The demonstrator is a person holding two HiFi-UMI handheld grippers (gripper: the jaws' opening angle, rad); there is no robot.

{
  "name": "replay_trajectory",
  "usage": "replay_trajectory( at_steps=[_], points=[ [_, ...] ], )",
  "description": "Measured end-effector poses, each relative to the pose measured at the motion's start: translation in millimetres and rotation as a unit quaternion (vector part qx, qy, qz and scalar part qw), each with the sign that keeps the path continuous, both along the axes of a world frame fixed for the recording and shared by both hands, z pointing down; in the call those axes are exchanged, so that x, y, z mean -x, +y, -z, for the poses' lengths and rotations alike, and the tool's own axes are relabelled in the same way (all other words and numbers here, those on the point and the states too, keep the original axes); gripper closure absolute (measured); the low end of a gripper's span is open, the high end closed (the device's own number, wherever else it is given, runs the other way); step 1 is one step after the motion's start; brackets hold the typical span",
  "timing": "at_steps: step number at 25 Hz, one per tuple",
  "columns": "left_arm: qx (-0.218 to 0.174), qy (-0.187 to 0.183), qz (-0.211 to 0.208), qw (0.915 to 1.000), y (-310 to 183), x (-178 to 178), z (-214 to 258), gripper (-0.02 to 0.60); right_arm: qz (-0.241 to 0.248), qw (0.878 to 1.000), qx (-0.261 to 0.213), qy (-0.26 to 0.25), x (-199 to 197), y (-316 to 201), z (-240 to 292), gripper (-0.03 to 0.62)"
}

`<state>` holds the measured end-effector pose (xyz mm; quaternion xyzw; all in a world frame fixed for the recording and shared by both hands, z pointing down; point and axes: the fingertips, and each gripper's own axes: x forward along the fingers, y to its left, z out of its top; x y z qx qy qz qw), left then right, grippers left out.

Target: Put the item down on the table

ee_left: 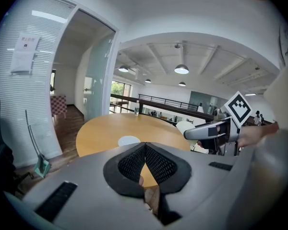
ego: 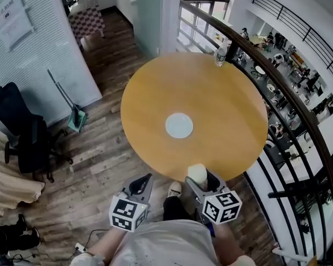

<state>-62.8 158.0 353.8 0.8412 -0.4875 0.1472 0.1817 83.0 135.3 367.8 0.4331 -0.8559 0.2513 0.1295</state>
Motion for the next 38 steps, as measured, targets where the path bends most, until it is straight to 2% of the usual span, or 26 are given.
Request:
replay_trajectory(
  at_steps=[10, 18, 23, 31, 38],
  points=[
    [-0.003, -0.004, 0.011, 0.9999, -101.7, -37.0, 6.7, 0.558, 0.024, 1.0, 0.005, 0.0, -32.2, -98.2, -5.1, 0.264],
    [0.004, 0.0, 0.012, 0.9999, -146.3, -48.4, -1.4, 0.558, 0.028, 0.999, 0.02, 0.014, -44.0, -136.1, -16.4, 0.264],
    [0.012, -0.001, -0.002, 0.9999, -173.7, -47.0, -4.4, 0.558, 0.01, 0.999, 0.029, 0.014, -45.2, -159.1, -18.4, 0.264],
    [0.024, -0.002, -0.046, 0.9986, -216.2, -47.0, -9.8, 0.558, -0.027, 0.998, 0.049, 0.033, -44.4, -182.8, -21.0, 0.264],
    [0.039, 0.004, -0.053, 0.9978, -237.8, -33.1, -30.6, 0.558, -0.041, 0.996, 0.067, 0.044, -30.8, -202.0, -38.2, 0.264]
  ],
)
